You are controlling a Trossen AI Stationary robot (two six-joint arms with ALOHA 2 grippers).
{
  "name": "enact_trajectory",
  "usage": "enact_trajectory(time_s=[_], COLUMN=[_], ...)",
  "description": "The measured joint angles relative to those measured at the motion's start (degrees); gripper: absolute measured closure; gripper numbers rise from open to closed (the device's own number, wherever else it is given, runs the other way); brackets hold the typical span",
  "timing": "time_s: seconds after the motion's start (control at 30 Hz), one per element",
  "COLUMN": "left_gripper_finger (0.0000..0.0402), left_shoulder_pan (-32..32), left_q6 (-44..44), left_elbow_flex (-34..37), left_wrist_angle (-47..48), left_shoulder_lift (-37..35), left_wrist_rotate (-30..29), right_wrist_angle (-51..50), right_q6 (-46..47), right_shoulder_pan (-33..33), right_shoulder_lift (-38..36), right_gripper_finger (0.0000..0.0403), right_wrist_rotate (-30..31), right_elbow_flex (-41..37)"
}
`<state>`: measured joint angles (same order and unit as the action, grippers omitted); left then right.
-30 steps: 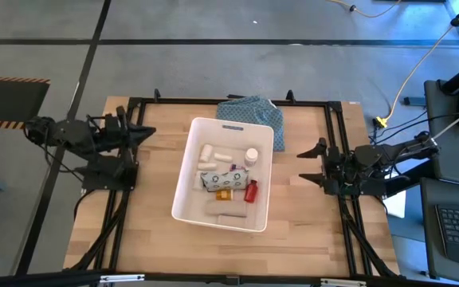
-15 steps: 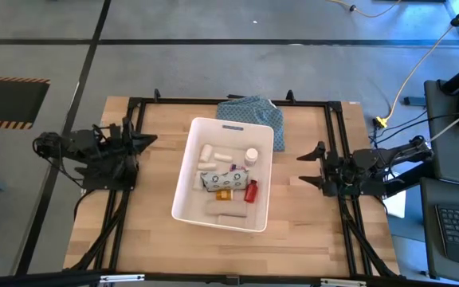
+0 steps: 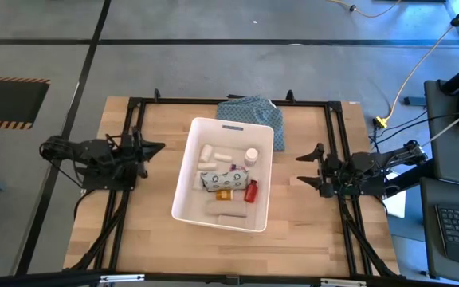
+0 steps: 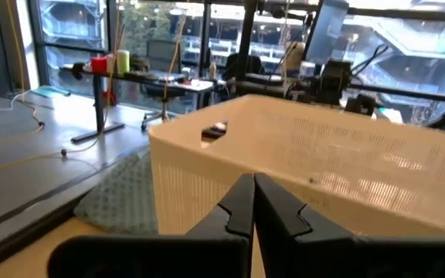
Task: Pick & place medical supplies in basket/bin
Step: Return to Home Position
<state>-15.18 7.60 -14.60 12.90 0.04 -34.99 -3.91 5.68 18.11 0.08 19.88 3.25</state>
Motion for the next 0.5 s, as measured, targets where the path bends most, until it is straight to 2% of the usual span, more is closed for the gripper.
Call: enact_trajectory(time_s=[0.5], left_gripper_finger=[0.0398], left_shoulder_pan=[0.00], left_q6=[0.15], left_elbow_flex=[9.32], left_wrist_angle=[-6.13], left_shoulder_lift=[-0.01], left_wrist_rotate=[-3.33], right_wrist_angle=[-0.42], right_q6=[-0.06], right_shoulder_pan=[0.00], right_shoulder_lift=[0.00], right_gripper_finger=[0.0065], right_wrist_rotate=[0.01], right_elbow_flex=[0.00])
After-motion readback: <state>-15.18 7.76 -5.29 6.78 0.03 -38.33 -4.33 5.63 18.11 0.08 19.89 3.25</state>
